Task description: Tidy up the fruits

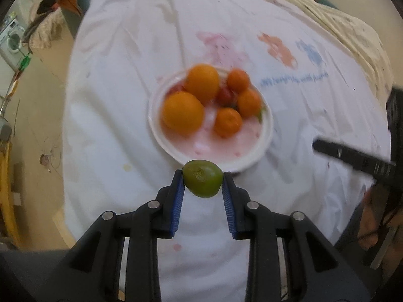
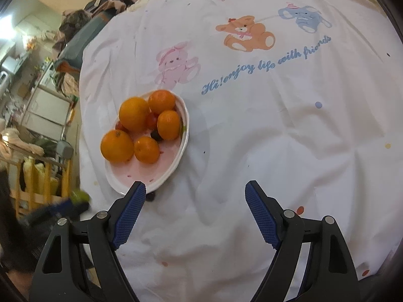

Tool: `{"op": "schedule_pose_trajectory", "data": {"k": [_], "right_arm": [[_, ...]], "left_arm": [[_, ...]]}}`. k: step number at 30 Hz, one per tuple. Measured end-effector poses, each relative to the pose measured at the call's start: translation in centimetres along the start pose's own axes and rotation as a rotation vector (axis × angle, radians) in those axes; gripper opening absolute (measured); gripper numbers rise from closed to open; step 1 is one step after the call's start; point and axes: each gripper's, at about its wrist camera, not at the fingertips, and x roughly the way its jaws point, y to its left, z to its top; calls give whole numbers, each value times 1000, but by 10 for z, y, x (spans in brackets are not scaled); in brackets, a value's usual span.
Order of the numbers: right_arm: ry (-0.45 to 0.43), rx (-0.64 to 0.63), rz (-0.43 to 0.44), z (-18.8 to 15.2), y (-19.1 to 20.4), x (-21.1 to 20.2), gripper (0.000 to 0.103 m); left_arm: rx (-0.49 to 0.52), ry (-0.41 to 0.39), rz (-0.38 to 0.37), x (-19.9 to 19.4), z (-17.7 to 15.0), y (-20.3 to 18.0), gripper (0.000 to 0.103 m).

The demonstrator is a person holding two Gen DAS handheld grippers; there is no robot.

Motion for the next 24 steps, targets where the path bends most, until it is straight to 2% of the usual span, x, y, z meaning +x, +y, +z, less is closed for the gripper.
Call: {"op": "schedule_pose_trajectory", "data": {"k": [5, 9, 13, 15, 19, 24], "right_arm": [[61, -65, 0, -14, 18, 25, 84], [98, -103, 8, -22, 29, 40, 84], [114, -176, -6, -27, 44, 56, 82], [137, -246, -8, -29, 57, 68, 70], [135, -366, -14, -38, 81, 86, 62], [99, -420, 2, -41, 98, 102, 58]], "left_arm": [[-48, -26, 20, 6, 2, 20, 26], [-138, -13, -5, 8, -1, 40, 26], [-177, -16, -12, 7, 0, 50, 26], [-195, -13, -24, 7, 0, 53, 26], [-201, -10, -30, 7, 3, 53, 26], [-189, 1, -48, 9, 4, 48, 26]]}}
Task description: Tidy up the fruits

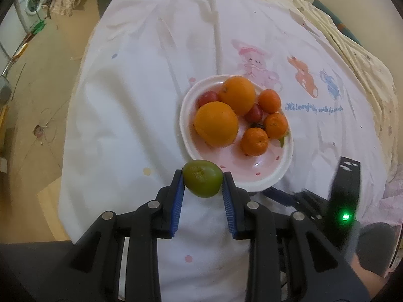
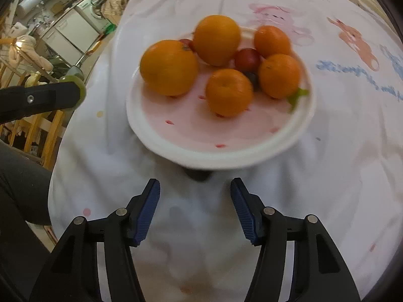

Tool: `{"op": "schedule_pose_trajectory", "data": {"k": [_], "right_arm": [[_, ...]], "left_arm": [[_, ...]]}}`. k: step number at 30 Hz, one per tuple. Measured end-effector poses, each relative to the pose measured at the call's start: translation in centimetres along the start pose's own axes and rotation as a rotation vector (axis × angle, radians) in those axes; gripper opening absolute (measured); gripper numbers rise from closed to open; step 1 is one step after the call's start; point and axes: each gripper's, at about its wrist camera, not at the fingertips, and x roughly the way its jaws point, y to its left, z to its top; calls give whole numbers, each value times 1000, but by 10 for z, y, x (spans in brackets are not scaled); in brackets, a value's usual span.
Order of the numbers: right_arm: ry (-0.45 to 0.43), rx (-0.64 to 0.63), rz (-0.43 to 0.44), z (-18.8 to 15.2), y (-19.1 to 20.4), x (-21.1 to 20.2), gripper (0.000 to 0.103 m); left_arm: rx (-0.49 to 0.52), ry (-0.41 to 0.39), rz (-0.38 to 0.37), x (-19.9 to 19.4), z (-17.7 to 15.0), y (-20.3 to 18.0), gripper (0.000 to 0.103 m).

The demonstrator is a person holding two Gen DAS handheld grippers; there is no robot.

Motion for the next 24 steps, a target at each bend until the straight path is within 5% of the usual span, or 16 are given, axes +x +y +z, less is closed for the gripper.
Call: {"op": "schedule_pose_trajectory", "data": {"k": [7, 24], "right_arm": [[-38, -2, -26, 7, -3, 7, 26], [34, 40, 77, -13, -6, -31, 24]], "left_arm": [[-5, -2, -2, -1, 0, 1, 26], [-3, 2, 23, 4, 0, 3, 26]]}}
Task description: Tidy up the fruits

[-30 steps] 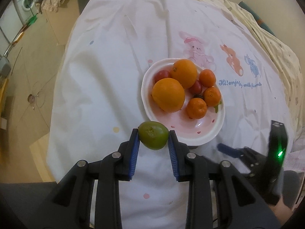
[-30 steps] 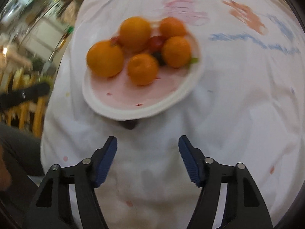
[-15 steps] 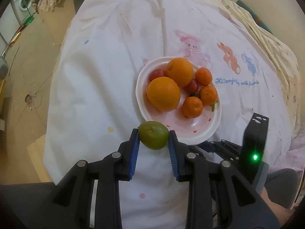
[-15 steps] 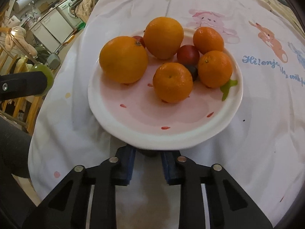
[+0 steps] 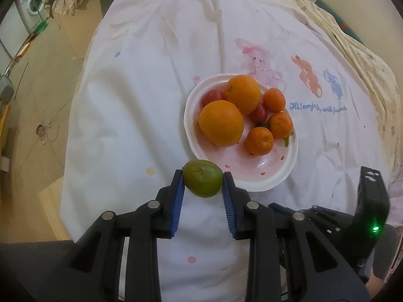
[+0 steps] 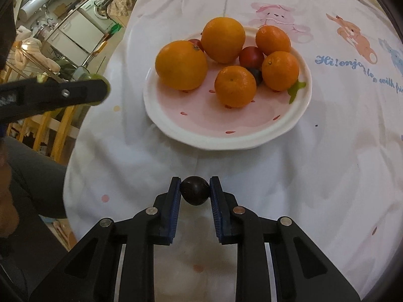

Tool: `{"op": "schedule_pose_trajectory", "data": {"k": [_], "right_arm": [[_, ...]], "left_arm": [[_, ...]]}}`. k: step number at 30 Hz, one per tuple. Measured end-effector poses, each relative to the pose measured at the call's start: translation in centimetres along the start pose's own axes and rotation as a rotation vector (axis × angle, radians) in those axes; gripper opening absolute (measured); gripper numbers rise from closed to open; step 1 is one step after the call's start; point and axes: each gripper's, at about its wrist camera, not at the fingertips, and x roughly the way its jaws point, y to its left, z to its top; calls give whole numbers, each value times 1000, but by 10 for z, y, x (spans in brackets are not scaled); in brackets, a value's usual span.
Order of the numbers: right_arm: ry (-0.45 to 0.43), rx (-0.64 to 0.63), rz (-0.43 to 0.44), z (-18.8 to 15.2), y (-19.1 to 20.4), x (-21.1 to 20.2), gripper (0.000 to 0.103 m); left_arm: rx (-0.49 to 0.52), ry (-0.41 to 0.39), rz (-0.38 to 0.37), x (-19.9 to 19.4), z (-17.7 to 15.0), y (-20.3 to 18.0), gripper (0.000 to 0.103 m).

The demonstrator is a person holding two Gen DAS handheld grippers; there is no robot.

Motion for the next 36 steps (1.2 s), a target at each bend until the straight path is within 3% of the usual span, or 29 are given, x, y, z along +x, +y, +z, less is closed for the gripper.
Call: {"op": "schedule_pose_trajectory", "data": {"k": [7, 12, 15, 23, 31, 36], "right_arm": [[-23, 33, 49, 13, -6, -12, 24], [-118, 77, 102, 31, -19, -38, 24], [-155, 67, 87, 51, -23, -47, 24], [-109, 26, 44, 103, -37, -12, 24], [-93, -21, 26, 116, -32, 11, 28], [-108, -6, 38, 116, -36, 3, 28]], "left_arm": [[-2, 10, 8, 2, 0, 1, 26], [-2, 9, 16, 4, 1, 0, 26], [-5, 11, 14, 5, 2, -2, 26], [-36, 20, -5, 9, 7, -3, 26], [-32, 37, 2, 15, 9, -5, 26], [-33, 44, 4, 17, 9, -3, 26]]}}
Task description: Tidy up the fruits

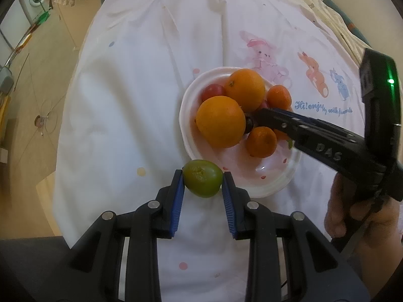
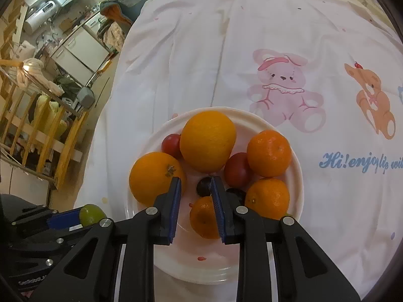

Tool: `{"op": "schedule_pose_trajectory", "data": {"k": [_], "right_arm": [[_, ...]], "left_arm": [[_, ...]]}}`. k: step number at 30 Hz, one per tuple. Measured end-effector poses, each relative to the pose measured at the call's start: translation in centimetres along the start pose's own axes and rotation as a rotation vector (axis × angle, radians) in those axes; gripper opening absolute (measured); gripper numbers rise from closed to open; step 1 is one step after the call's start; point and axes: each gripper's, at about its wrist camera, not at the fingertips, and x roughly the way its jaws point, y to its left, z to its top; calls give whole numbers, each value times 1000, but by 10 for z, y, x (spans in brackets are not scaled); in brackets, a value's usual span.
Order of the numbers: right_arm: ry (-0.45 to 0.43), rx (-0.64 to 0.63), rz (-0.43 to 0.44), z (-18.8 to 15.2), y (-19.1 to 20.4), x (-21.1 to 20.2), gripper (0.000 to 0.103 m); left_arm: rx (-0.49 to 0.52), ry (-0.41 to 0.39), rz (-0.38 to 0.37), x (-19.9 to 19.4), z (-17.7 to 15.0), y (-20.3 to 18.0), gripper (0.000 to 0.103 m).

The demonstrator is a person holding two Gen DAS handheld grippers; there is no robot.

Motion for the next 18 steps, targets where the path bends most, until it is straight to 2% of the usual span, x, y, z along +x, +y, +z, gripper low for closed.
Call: {"op": "schedule_pose_trajectory", "data": {"k": [8, 10, 11, 12, 18], "right_arm": [[-70, 126, -38, -17, -26, -64, 33], [-91, 165, -66, -31, -29, -82, 55], [-107, 183, -67, -37, -30, -89, 73], [-122, 203, -64, -45, -32, -96, 78], [-148, 303, -64, -81, -43, -119, 77]], "left_arm": [[29, 3, 2, 6, -1, -10, 26], [45, 8, 4, 11, -2, -17, 26], [49, 13, -5, 15, -2, -22, 26], [51, 17, -11, 17, -2, -25, 26], [87, 25, -10, 33, 0, -49, 26]]}}
